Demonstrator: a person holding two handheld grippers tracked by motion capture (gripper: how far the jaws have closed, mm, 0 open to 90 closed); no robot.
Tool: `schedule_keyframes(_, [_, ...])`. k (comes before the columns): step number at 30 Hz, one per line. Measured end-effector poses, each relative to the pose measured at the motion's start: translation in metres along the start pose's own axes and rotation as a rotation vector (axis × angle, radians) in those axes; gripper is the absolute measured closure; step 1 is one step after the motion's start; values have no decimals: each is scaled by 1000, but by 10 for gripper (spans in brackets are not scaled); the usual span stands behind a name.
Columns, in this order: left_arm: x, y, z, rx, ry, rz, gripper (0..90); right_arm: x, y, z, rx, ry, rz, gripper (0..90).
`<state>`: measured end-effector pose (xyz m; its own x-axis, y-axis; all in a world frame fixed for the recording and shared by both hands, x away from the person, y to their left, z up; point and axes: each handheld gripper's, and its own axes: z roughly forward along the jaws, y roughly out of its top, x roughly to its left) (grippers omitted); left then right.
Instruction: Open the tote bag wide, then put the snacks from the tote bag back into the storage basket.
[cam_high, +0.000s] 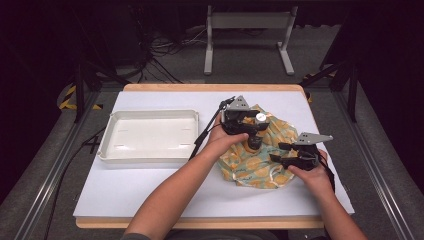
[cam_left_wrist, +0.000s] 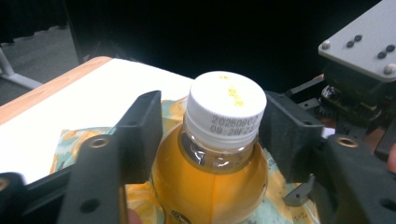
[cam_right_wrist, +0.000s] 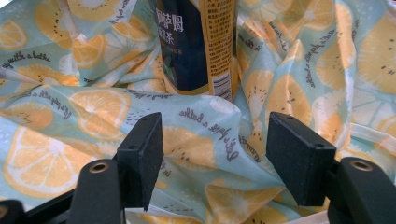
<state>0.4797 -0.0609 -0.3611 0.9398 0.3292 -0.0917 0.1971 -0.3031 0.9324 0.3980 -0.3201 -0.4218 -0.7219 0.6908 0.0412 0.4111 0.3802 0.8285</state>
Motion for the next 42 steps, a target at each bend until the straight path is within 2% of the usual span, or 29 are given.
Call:
schedule_keyframes(2, [-1, 1, -2, -9, 6, 2, 523, 0, 0, 0, 0, 1, 0, 373])
schedule_keyframes(6, [-7, 4, -3, -4, 29, 49, 580, 0, 0, 0, 0, 2, 0, 373])
schedule_keyframes(14, [-11, 8, -5, 15, 49, 43, 584, 0, 1, -1, -6, 2, 2, 373])
schedule_keyframes(22, [-20, 24, -11, -12, 43, 58, 584, 0, 0, -6, -15, -5, 7, 373])
schedule_keyframes(24, [-20, 24, -11, -12, 43, 58, 584, 0, 0, -7, -16, -6, 7, 373])
schedule_keyframes(26, [-24, 35, -15, -34, 39, 69, 584, -1, -1, -7, -18, -7, 10, 373])
schedule_keyframes(30, [-28, 45, -20, -42, 33, 72, 584, 0, 0, -7, -19, -5, 6, 373])
schedule_keyframes(35, [-30, 53, -26, -49, 30, 70, 584, 1, 1, -7, -22, -4, 0, 373])
schedule_keyframes(38, [-31, 59, -31, -50, 36, 94, 583, 1, 2, -7, -27, -3, -2, 373])
schedule_keyframes(42, [-29, 65, -37, -74, 32, 81, 583, 2, 1, -7, -44, 5, -12, 373])
